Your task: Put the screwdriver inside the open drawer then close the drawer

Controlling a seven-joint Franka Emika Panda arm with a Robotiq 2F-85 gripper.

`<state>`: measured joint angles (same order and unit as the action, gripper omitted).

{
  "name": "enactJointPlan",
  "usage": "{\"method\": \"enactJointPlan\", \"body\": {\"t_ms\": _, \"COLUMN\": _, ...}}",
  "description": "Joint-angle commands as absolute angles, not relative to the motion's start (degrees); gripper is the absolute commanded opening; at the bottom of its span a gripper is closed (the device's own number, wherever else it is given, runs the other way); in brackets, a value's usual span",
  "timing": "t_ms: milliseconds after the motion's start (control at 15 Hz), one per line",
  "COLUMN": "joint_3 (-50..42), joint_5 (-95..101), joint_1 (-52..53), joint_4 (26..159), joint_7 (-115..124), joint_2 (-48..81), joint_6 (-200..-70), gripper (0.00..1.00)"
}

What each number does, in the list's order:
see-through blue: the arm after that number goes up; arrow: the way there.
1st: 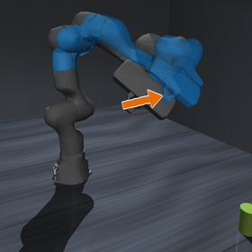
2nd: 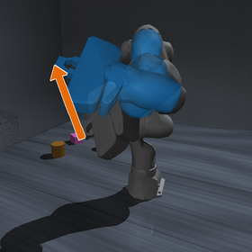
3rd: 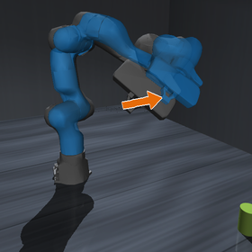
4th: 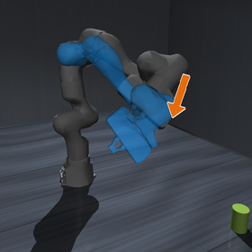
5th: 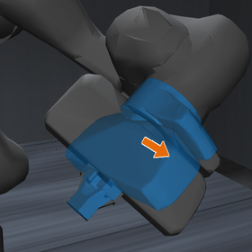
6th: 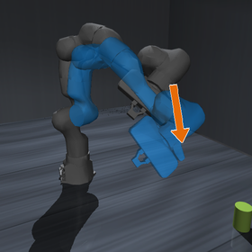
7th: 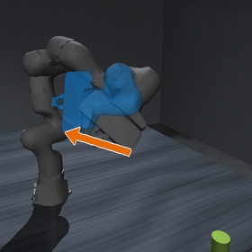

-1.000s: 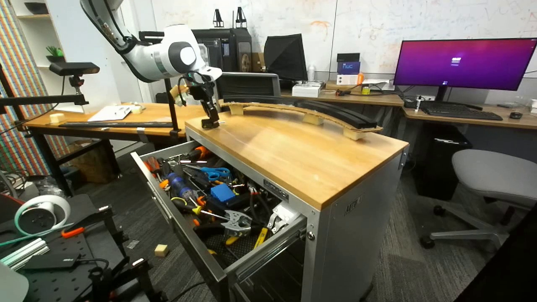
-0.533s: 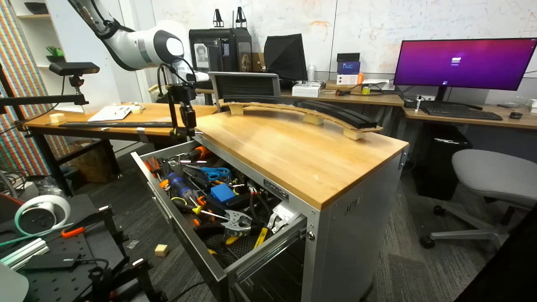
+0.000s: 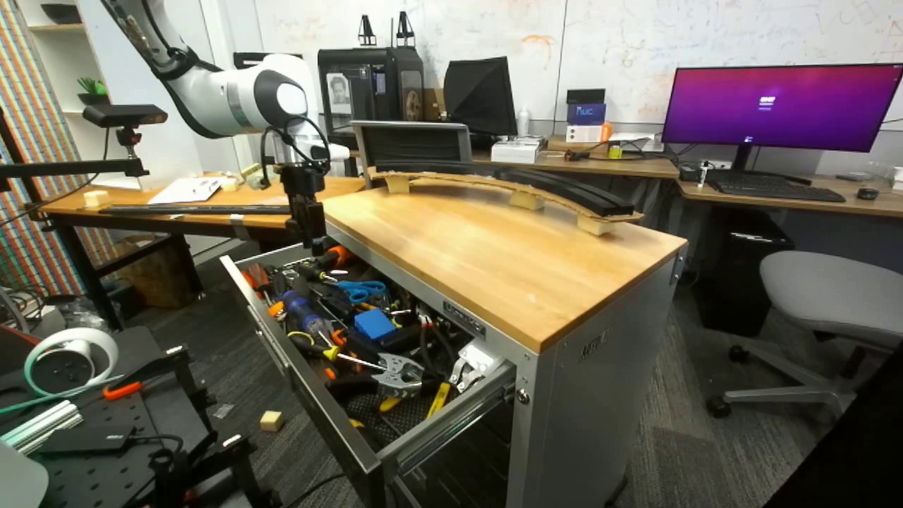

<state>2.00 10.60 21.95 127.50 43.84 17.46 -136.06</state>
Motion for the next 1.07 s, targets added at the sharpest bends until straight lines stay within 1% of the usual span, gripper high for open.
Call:
{"method": "enactJointPlan", "body": {"t_ms": 0, "joint_3": 5.8, "joint_5": 1.3, "joint_1": 16.5, "joint_4": 134.2, "joint_7": 36.6, "joint_2": 13.9, "joint_6": -132.7, "gripper": 1.00}}
{"method": "enactJointPlan", "body": {"t_ms": 267, "joint_3": 7.6, "joint_5": -8.3, "joint_1": 12.5, "joint_4": 138.1, "joint_7": 24.9, "joint_2": 13.1, "joint_6": -123.5, "gripper": 1.00}}
{"method": "enactJointPlan", "body": {"t_ms": 533, "joint_3": 7.2, "joint_5": -12.3, "joint_1": 10.4, "joint_4": 136.9, "joint_7": 18.5, "joint_2": 15.1, "joint_6": -110.0, "gripper": 1.00}}
{"method": "enactJointPlan", "body": {"t_ms": 600, "joint_3": 6.6, "joint_5": -10.9, "joint_1": 10.9, "joint_4": 137.2, "joint_7": 20.4, "joint_2": 15.7, "joint_6": -110.8, "gripper": 0.75}}
{"method": "enactJointPlan", "body": {"t_ms": 667, "joint_3": 6.1, "joint_5": -8.6, "joint_1": 11.7, "joint_4": 138.0, "joint_7": 22.9, "joint_2": 15.8, "joint_6": -114.0, "gripper": 0.74}}
{"method": "enactJointPlan", "body": {"t_ms": 733, "joint_3": 5.7, "joint_5": -5.5, "joint_1": 13.4, "joint_4": 139.2, "joint_7": 26.9, "joint_2": 16.2, "joint_6": -121.1, "gripper": 0.66}}
{"method": "enactJointPlan", "body": {"t_ms": 867, "joint_3": 5.4, "joint_5": -2.6, "joint_1": 14.0, "joint_4": 139.4, "joint_7": 30.2, "joint_2": 18.5, "joint_6": -128.0, "gripper": 0.49}}
{"method": "enactJointPlan", "body": {"t_ms": 1000, "joint_3": 4.8, "joint_5": 1.2, "joint_1": 15.5, "joint_4": 139.8, "joint_7": 34.0, "joint_2": 19.9, "joint_6": -134.4, "gripper": 0.35}}
